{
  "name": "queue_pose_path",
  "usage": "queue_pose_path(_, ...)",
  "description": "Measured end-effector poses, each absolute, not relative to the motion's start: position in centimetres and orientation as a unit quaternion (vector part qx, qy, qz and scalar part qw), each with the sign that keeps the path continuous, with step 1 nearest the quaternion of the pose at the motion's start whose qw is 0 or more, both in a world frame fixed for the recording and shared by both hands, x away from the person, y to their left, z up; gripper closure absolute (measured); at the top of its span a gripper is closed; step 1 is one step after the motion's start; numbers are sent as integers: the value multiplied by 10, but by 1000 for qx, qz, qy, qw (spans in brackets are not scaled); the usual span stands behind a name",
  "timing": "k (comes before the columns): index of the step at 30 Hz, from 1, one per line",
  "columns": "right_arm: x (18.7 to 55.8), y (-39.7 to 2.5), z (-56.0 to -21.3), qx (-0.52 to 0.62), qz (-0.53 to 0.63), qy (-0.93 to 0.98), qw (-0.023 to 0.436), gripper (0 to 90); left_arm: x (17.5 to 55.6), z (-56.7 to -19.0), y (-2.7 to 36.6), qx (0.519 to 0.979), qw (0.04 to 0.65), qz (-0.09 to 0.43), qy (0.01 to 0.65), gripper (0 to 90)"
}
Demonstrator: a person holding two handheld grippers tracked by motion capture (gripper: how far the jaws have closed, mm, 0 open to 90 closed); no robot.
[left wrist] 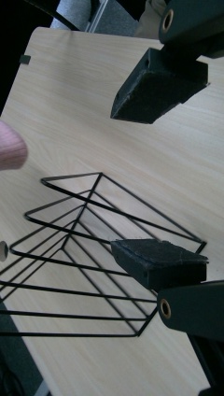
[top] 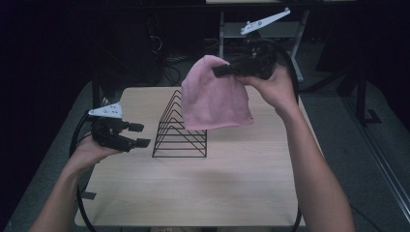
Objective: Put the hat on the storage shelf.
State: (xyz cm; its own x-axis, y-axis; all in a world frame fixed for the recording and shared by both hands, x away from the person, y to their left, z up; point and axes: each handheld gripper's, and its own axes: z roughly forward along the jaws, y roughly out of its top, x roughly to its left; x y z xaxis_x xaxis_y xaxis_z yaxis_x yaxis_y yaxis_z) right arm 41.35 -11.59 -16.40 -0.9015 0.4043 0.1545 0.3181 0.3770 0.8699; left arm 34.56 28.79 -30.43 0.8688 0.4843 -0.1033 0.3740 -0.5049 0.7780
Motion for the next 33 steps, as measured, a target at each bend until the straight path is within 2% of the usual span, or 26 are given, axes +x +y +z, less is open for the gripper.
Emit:
queue_pose_path(8,416,-101,-158,206,511,833,41,769,353,-294,285,863,442,48,239,348)
queue_pose_path(26,421,-66,-145,180,517,836,38,770,370,-266,270,862,452,49,224,342)
queue_pose_path(33,424,-50,-144,168,519,838,31,770,374,-265,268,860,459,38,221,399)
